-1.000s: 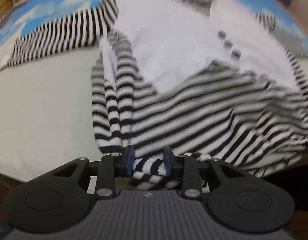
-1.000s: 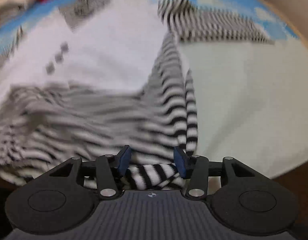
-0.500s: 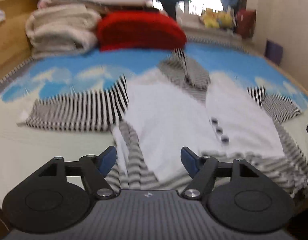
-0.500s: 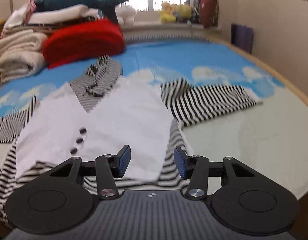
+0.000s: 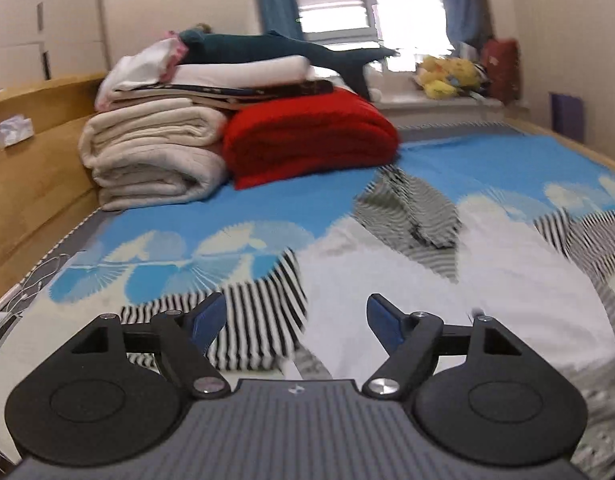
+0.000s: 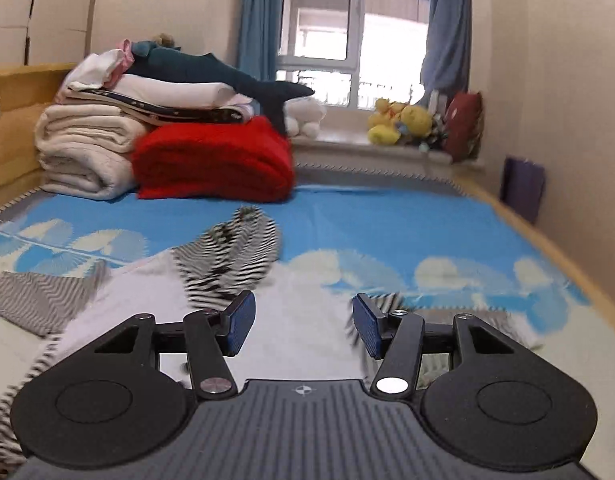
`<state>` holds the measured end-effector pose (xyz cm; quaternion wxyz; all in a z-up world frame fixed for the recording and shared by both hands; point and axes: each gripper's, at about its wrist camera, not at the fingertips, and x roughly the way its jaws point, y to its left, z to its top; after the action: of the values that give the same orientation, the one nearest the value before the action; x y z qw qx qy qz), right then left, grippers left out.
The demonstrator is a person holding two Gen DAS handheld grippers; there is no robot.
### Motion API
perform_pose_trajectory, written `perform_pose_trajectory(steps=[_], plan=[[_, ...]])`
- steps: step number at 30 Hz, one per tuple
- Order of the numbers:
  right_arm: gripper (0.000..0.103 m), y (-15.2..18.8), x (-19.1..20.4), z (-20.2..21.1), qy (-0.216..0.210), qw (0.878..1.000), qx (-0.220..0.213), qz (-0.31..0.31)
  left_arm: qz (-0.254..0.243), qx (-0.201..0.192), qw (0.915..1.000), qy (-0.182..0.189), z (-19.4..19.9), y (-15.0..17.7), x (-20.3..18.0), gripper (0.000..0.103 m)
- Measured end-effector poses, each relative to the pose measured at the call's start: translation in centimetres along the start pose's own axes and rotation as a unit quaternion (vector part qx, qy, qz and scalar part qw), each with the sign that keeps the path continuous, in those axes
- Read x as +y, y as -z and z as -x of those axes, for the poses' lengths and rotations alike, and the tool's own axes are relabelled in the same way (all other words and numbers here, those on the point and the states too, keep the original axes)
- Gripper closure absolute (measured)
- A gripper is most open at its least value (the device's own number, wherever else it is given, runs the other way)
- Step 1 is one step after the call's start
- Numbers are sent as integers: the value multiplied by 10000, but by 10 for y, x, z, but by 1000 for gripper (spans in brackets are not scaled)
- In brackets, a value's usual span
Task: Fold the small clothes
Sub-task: 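Move the left tool to the other striped sleeve with the white cuff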
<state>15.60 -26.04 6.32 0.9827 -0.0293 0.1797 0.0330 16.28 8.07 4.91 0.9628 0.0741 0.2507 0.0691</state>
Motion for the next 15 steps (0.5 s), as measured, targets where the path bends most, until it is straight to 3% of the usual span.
perform_pose_trajectory(steps=[4, 6, 10, 12, 15], plan=[[51, 15, -17, -17, 449, 9969, 275, -578, 554, -125, 9982, -217, -35, -37, 33, 22], [51, 12, -21, -13, 490, 9953, 85, -832, 650, -269, 9964, -467, -60, -47, 49, 26], [56, 11, -22, -14, 475, 9945, 122, -929, 808, -84, 9936, -779, -121, -43, 84, 67], [61, 10, -17, -18, 441, 9955, 145, -832, 928, 86, 9915, -912, -148, -26, 103, 78], [63, 9, -12, -21, 424, 9970, 194, -617, 1109, 674, 9856, -1085, -186, 3, 133, 78]])
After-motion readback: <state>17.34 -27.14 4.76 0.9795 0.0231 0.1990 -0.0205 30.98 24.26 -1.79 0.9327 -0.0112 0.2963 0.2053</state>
